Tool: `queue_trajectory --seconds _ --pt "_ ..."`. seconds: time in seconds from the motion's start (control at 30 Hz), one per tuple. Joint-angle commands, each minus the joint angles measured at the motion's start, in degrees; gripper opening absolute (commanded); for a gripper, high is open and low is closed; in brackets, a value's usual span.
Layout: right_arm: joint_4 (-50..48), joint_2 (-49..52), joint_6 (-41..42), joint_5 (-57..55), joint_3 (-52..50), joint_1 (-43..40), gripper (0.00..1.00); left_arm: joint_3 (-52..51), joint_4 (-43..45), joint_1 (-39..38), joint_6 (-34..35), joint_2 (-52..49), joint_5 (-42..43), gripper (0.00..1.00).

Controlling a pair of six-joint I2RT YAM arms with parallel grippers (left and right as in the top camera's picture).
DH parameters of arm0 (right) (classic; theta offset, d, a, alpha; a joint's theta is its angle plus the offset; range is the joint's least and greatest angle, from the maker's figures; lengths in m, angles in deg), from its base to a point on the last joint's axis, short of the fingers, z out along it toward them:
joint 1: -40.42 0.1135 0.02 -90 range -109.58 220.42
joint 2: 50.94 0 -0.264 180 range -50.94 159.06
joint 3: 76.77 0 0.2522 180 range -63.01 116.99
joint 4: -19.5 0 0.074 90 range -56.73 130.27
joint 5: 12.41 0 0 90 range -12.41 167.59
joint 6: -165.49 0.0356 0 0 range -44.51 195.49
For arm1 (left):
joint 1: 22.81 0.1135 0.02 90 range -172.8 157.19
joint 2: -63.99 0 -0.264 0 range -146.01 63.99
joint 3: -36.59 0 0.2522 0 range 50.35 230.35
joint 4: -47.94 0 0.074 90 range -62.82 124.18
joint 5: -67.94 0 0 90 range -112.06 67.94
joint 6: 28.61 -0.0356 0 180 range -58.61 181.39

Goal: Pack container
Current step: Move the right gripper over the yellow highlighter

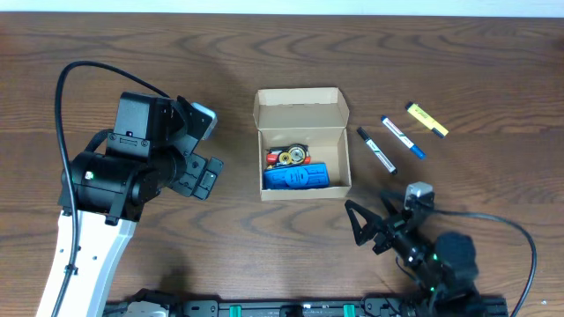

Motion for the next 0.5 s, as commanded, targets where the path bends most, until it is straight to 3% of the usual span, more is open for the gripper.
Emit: queue_trajectory --seconds 0.0,0.47 --pt "0.9 8.8 -8.1 -0.7 7.8 -2.1 0.99 0.5 -0.2 0.2 -0.6 0.3 -0.2 0.95" --pt "4.7 56.6 -31.5 -1.4 41.5 -20.0 0.99 0.5 -0.2 0.2 -0.6 0.3 -0.2 0.95"
